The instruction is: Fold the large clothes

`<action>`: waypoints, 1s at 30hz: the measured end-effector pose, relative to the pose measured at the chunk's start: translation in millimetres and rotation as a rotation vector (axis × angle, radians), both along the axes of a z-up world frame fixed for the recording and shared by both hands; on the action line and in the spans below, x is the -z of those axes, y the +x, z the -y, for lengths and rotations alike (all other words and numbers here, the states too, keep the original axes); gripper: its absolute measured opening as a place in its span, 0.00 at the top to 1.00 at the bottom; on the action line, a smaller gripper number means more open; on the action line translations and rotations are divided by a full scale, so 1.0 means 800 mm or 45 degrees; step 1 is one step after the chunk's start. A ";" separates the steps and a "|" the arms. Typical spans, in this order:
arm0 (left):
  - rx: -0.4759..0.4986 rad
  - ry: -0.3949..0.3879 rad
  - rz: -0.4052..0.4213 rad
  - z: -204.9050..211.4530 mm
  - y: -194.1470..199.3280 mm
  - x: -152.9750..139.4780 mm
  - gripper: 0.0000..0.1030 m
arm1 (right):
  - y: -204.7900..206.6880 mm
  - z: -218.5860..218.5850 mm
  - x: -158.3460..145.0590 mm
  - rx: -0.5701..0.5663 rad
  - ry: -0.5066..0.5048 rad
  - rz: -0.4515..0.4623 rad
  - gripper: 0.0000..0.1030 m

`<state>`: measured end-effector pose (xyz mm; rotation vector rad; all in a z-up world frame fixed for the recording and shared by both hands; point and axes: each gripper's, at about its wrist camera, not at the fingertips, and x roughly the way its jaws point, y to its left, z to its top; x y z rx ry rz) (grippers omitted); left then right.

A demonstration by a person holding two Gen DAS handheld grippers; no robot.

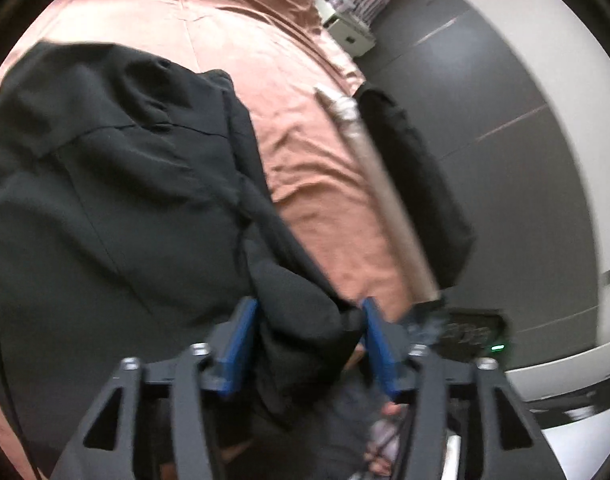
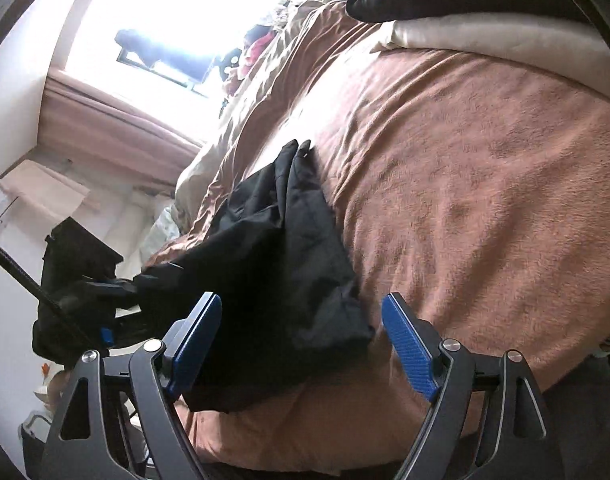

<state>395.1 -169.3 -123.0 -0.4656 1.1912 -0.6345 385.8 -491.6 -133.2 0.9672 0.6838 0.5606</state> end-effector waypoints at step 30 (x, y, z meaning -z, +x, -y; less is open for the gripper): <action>-0.408 0.217 0.012 -0.201 -0.108 0.060 0.40 | 0.032 -0.071 -0.024 -0.022 -0.145 0.060 0.93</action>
